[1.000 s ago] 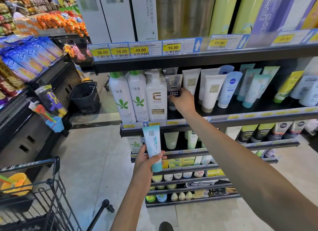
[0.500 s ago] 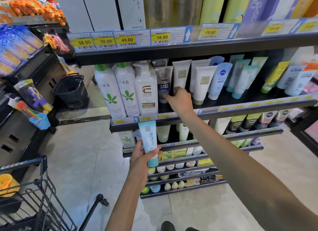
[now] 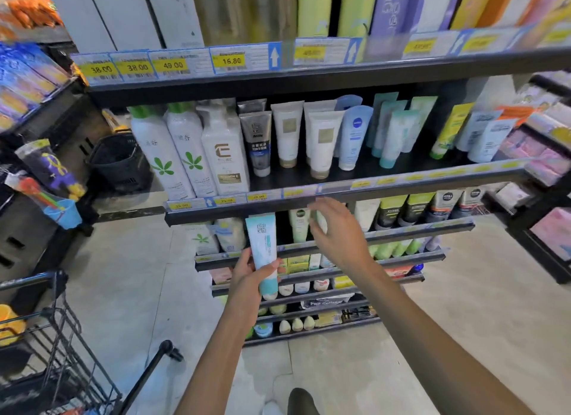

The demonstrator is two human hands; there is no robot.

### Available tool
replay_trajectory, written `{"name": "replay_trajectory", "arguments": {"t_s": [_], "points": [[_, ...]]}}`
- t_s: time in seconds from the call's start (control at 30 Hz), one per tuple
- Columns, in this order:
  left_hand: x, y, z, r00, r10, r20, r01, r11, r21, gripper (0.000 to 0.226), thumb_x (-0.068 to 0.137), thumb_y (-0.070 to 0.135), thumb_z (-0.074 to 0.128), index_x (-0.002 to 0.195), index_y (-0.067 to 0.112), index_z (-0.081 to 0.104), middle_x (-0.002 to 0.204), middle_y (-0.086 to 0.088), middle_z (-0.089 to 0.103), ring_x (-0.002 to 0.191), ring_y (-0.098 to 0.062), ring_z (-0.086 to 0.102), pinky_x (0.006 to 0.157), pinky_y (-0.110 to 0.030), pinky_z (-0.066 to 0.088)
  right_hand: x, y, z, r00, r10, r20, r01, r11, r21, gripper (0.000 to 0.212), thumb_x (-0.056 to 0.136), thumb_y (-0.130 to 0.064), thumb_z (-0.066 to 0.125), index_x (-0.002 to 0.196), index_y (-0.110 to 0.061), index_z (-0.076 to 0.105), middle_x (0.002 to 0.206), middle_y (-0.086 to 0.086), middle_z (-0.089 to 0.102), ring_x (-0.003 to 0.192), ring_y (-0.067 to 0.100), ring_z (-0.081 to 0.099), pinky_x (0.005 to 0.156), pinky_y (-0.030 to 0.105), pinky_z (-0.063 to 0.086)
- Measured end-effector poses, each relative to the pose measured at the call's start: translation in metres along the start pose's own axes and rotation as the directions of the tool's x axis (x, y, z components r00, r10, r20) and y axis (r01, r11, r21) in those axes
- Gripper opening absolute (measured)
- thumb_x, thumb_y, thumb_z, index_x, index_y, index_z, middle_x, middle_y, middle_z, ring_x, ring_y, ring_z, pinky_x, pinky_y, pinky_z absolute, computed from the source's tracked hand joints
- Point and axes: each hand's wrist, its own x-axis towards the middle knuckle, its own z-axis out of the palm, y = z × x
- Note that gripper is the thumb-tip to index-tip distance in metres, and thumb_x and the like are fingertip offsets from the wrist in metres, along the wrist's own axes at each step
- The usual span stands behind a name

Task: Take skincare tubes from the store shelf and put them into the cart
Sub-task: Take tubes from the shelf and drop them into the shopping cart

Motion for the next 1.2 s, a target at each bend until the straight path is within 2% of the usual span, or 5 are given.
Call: {"name": "replay_trajectory", "arguments": {"t_s": [0.17, 0.47, 0.83, 1.1, 1.2], "points": [[-0.024, -0.025, 0.039, 1.0, -0.004, -0.009, 0.004, 1.0, 0.022, 0.058, 0.089, -0.006, 0.067, 0.138, 0.021, 0.054, 0.13, -0.013, 0.067, 0.096, -0.028, 0.074, 0.071, -0.036, 0.059, -0.053, 0.052, -0.032, 0.996, 0.069, 0.06, -0.068, 0.997, -0.027, 0.038, 0.105, -0.033, 0.053, 0.139, -0.019, 0.06, 0.144, -0.002, 0.055, 0.135, 0.017, 0.048, 0.111, 0.035, 0.043], [-0.07, -0.074, 0.138, 1.0, -0.005, 0.007, 0.005, 0.999, 0.052, 0.054, 0.087, -0.007, 0.069, 0.132, 0.02, 0.058, 0.125, -0.002, 0.072, 0.107, -0.024, 0.072, 0.084, -0.04, 0.055, -0.119, 0.139, -0.105, 0.987, 0.154, 0.045, -0.154, 0.988, -0.001, 0.038, 0.104, -0.034, 0.055, 0.139, -0.02, 0.058, 0.142, -0.001, 0.055, 0.133, 0.022, 0.049, 0.106, 0.038, 0.045], [-0.059, -0.083, 0.226, 0.996, 0.045, 0.074, -0.056, 0.986, 0.155, 0.051, 0.087, -0.001, 0.073, 0.128, 0.027, 0.062, 0.125, 0.004, 0.073, 0.115, -0.029, 0.068, 0.1, -0.059, 0.052, -0.101, 0.207, -0.169, 0.987, 0.144, -0.069, -0.145, 0.989, -0.007, 0.039, 0.103, -0.032, 0.058, 0.139, -0.017, 0.059, 0.143, 0.002, 0.057, 0.132, 0.023, 0.052, 0.101, 0.037, 0.047], [0.013, -0.051, 0.284, 0.982, 0.151, 0.11, -0.168, 0.972, 0.163, 0.051, 0.089, 0.002, 0.073, 0.133, 0.021, 0.059, 0.126, 0.003, 0.072, 0.116, -0.024, 0.068, 0.101, -0.052, 0.053, -0.019, 0.245, -0.201, 0.991, 0.104, -0.088, -0.112, 0.99, -0.091, 0.04, 0.104, -0.032, 0.055, 0.141, -0.015, 0.057, 0.142, 0.003, 0.055, 0.133, 0.023, 0.048, 0.104, 0.037, 0.044], [0.039, -0.036, 0.305, 0.975, 0.192, 0.111, -0.208, 0.964, 0.163, 0.047, 0.088, 0.001, 0.074, 0.127, 0.025, 0.061, 0.124, 0.006, 0.072, 0.116, -0.014, 0.068, 0.097, -0.037, 0.056, 0.012, 0.257, -0.204, 0.993, 0.035, -0.114, -0.051, 0.988, -0.148, 0.037, 0.103, -0.031, 0.057, 0.136, -0.014, 0.06, 0.135, 0.004, 0.059, 0.127, 0.024, 0.051, 0.1, 0.037, 0.045]]}}
